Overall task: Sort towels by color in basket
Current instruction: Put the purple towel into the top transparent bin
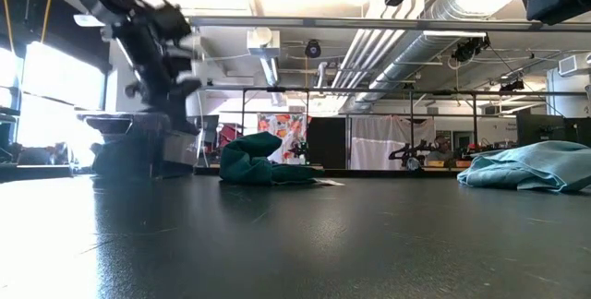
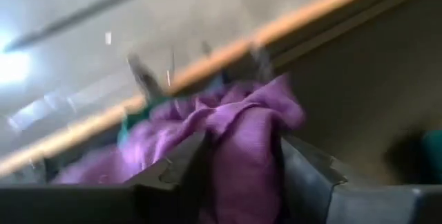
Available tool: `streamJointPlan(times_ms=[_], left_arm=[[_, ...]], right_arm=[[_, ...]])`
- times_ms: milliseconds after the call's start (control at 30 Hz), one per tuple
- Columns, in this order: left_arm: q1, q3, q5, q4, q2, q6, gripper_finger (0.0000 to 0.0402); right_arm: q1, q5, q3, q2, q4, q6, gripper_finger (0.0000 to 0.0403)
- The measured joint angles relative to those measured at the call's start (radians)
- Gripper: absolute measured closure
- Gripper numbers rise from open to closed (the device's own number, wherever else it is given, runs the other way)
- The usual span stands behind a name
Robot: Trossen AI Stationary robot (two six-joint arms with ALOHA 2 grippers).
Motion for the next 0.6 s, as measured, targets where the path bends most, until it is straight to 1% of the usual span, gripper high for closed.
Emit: streamJointPlan(times_ms=[133, 233, 300, 400, 500, 600], left_arm=[[-0.002, 0.0, 0.002, -0.043, 0.108, -0.029, 0.0286], [-0.008, 0.001, 0.036, -0.062, 0.16, -0.048, 0.0314], [-0.008, 0.001, 0.031, -0.053, 0.173, -0.031, 0.0331], [-0.008, 0.003, -0.004, -0.019, 0.147, -0.009, 0.0353], [-0.014, 0.033, 0.029, -0.038, 0.077, -0.01, 0.0366], [-0.033, 0.068, 0.056, -0.13, -0.007, -0.037, 0.0371]], right_arm=[[0.0, 0.0, 0.0, 0.0, -0.011, 0.013, 0.0308], [0.0, 0.0, 0.0, 0.0, -0.021, 0.021, 0.0308], [0.0, 0.0, 0.0, 0.0, -0.024, 0.035, 0.0308], [0.0, 0.0, 0.0, 0.0, -0.026, 0.038, 0.0308], [0.0, 0.0, 0.0, 0.0, -0.026, 0.038, 0.0308], [0.0, 0.0, 0.0, 0.0, -0.025, 0.038, 0.0308]])
